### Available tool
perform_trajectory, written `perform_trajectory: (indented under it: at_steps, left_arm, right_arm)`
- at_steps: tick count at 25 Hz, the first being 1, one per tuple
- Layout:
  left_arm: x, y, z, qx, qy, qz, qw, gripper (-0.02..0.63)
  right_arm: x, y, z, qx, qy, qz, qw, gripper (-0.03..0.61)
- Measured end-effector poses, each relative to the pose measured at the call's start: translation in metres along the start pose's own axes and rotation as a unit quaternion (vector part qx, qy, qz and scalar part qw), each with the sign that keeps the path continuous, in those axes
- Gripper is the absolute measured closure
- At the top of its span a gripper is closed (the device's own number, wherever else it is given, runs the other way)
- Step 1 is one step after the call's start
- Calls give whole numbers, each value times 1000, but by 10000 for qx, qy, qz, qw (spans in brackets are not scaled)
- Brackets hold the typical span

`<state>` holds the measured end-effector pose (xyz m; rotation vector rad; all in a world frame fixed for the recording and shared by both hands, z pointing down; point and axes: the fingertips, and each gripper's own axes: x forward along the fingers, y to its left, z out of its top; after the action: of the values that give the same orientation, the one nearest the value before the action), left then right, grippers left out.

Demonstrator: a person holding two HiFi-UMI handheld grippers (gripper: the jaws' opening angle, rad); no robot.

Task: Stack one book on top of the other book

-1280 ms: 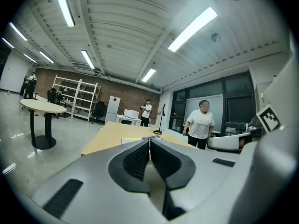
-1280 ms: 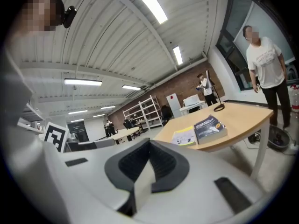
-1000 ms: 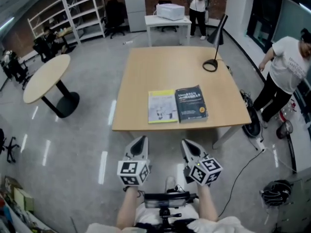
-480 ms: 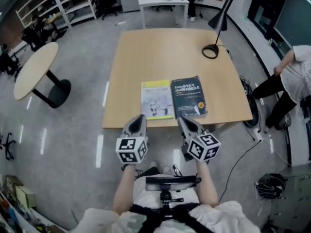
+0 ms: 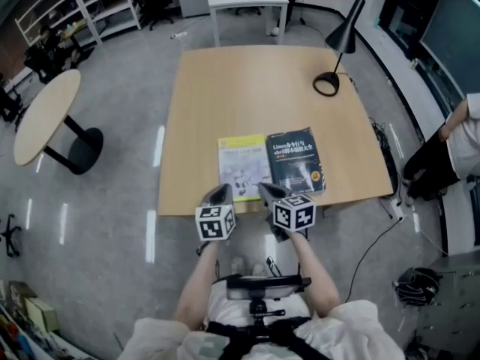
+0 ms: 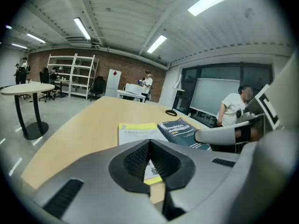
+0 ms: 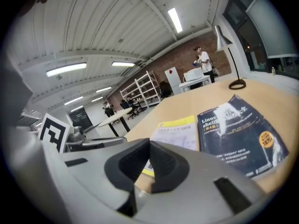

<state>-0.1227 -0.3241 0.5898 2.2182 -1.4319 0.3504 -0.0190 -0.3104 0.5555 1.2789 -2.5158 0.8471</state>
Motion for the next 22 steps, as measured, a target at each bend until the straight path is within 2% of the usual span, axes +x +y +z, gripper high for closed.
perform_trajectory:
  at_steps: [5,10,15,17,22]
  left_arm:
    - [37,12,-20,59,747,22,9972,604]
    - [60,31,-65,-35,1720,219,9848,604]
    - [64,32,-71,-142,1843,33,9828,604]
    - [63,30,-73,19,1873,60,9823,604]
    - [63,31,-70,557,1792,258,9819,604]
  right_arm:
    - [42,-29,-17,-16,635,-427,9971,578]
    - [67,-48,-45,79,1254,-650,9899,578]
    - [76,-58,-71,24,1740,-818,9813,578]
    - [78,-58,-75,76,1822,-813,9799,578]
    - [79,-59,-72,648,1973,-531,9768,578]
